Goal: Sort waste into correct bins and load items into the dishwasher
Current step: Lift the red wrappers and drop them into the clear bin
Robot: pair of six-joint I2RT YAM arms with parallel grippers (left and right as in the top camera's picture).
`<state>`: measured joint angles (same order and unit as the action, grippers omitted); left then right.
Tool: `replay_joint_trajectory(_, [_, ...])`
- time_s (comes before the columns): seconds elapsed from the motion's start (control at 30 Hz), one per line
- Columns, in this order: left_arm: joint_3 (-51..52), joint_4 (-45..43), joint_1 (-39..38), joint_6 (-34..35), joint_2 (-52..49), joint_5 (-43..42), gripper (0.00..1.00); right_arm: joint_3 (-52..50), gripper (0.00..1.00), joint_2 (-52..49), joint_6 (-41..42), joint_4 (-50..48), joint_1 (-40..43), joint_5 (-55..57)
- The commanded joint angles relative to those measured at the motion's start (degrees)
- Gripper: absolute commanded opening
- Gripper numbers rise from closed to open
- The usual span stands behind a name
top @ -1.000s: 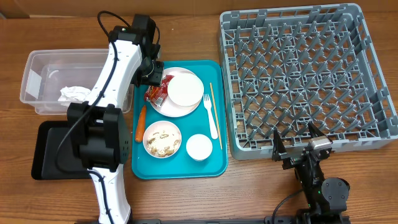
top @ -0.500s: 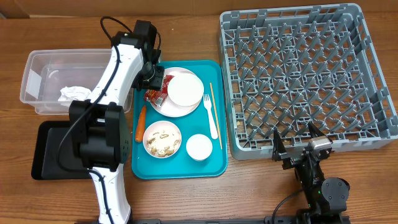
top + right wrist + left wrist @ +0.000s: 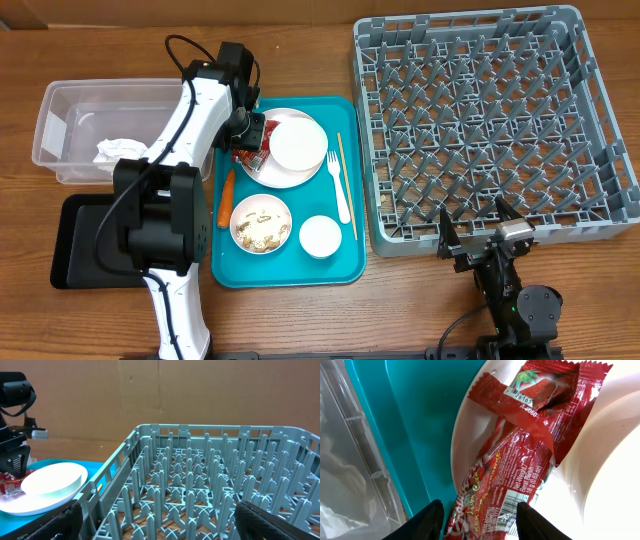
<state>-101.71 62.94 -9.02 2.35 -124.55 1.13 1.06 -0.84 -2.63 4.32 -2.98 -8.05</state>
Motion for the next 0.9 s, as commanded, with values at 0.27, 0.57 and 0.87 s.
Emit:
replay_joint_trajectory(0.27, [3.98,-1.66,-0.02,-0.92,-0.81,0.87,0.41,-0.61,1.0,0.5,-0.2,-0.31,0.28,0.48])
replay_joint_trajectory(0.57, [3.69,-1.55,0.09,-0.92,-0.81,1.38,0.04,-0.61,1.0,0.5,-0.2,-0.31,0.28,0.48])
replay_joint_trajectory(0.87, [-8.68,7.52,0.09,0.68,-0.79,3.76,0.04,-0.61,1.0,0.5,-0.2,-0.31,0.28,0.48])
